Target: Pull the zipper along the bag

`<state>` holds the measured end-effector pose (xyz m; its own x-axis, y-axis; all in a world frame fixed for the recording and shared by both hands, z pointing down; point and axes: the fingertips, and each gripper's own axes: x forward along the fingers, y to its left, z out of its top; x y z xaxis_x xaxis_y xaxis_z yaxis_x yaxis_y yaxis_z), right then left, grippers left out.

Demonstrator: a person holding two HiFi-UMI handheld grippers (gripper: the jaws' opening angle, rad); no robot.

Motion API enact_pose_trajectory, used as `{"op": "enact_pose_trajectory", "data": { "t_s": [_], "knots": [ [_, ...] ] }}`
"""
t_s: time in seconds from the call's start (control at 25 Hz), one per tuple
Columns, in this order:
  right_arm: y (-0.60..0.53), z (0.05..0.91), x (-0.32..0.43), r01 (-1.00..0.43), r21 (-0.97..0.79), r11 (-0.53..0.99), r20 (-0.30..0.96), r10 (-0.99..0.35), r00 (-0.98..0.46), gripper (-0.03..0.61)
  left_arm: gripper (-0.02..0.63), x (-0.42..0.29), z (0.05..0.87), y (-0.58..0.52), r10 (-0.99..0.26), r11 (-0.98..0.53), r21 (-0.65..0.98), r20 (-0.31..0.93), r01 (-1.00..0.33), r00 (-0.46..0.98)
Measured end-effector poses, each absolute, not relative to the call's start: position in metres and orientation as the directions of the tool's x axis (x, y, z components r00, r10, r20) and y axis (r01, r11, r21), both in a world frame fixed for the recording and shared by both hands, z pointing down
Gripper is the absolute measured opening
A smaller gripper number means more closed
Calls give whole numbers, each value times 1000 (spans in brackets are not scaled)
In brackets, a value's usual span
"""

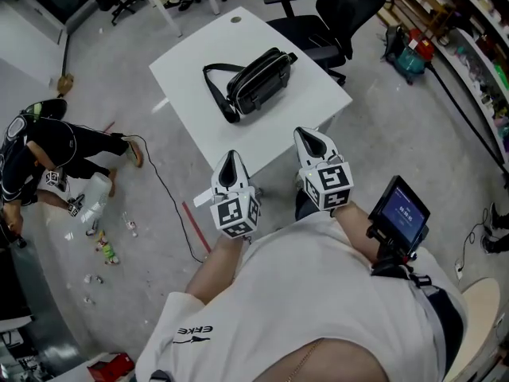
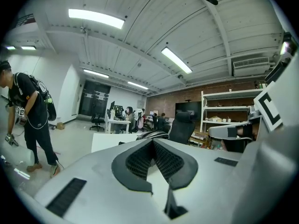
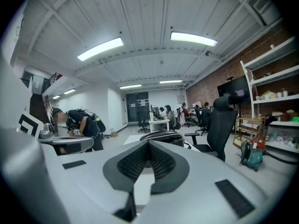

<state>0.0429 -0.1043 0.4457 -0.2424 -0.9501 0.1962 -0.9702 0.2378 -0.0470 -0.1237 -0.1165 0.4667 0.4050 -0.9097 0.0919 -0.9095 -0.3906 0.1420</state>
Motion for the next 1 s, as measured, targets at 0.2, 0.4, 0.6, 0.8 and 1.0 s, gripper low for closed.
{"op": "enact_pose_trajectory", "data": {
  "t_s": [0.2,0.4,0.6,0.8,1.0],
  "knots": [
    [-165,452,72,-967,-82,243,207,-945,-255,5,2,-108,473,-172,-919,-365,121,114,-923,378],
    [-220,458,106,-964,-121,236,230,-938,-259,5,2,-92,476,-217,-924,-338,101,152,-936,350],
    [-255,465,130,-957,-171,236,244,-930,-274,5,2,-84,482,-243,-931,-302,87,188,-949,313],
    [-296,481,154,-945,-212,248,276,-913,-301,5,2,-72,489,-275,-939,-260,78,212,-963,271],
    [-336,497,169,-929,-257,268,305,-889,-341,5,2,-71,495,-299,-948,-211,71,229,-975,221]
  ]
}}
